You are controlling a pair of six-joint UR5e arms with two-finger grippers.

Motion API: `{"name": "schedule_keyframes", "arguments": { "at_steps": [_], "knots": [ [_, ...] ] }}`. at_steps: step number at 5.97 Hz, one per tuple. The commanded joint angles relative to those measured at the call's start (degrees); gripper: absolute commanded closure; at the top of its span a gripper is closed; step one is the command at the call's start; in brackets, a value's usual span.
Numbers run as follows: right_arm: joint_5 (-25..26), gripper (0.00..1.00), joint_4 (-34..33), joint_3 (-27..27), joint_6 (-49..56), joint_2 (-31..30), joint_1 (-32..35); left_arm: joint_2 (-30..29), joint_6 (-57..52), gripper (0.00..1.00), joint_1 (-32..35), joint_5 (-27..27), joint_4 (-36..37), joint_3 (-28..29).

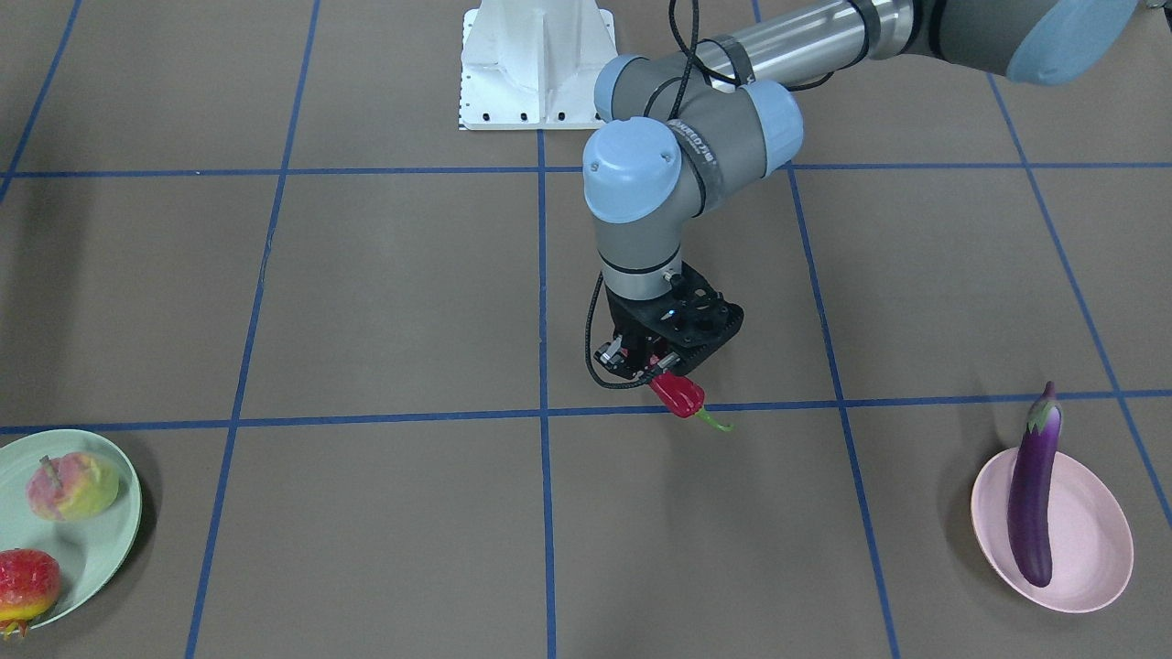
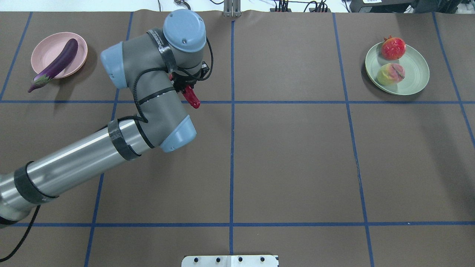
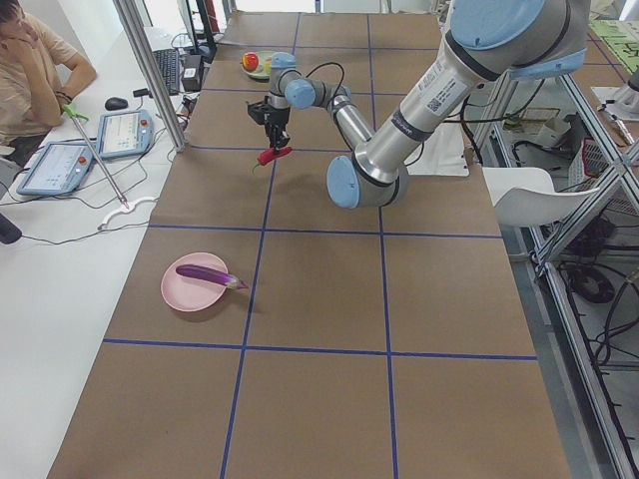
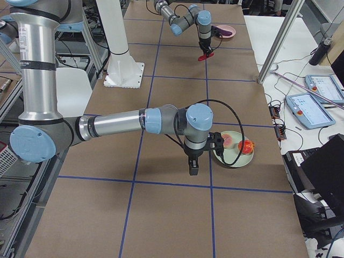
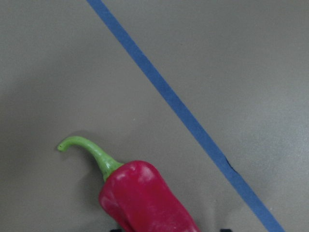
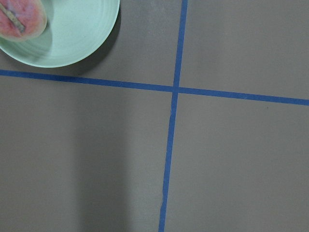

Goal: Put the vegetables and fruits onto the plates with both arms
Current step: 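Carry the chili with the left gripper onto the pink plate and release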

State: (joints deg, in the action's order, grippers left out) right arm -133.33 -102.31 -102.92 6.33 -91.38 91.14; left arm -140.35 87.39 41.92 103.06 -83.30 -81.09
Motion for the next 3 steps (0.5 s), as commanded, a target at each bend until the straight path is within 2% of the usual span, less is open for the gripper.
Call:
{"name": "schedule_keyframes", "arguments": {
  "at_steps": [1, 3],
  "knots": [
    [0.0, 0.0, 0.0, 0.0, -0.2, 0.1, 0.0, 4.2, -26.8, 1.0, 9.4, 5.7, -0.9, 0.1],
    [0.1, 0.0, 0.1, 0.0, -0.2, 0.1, 0.0, 5.7, -52.8, 1.0, 17.7, 9.5, -1.4, 5.1]
  ]
}}
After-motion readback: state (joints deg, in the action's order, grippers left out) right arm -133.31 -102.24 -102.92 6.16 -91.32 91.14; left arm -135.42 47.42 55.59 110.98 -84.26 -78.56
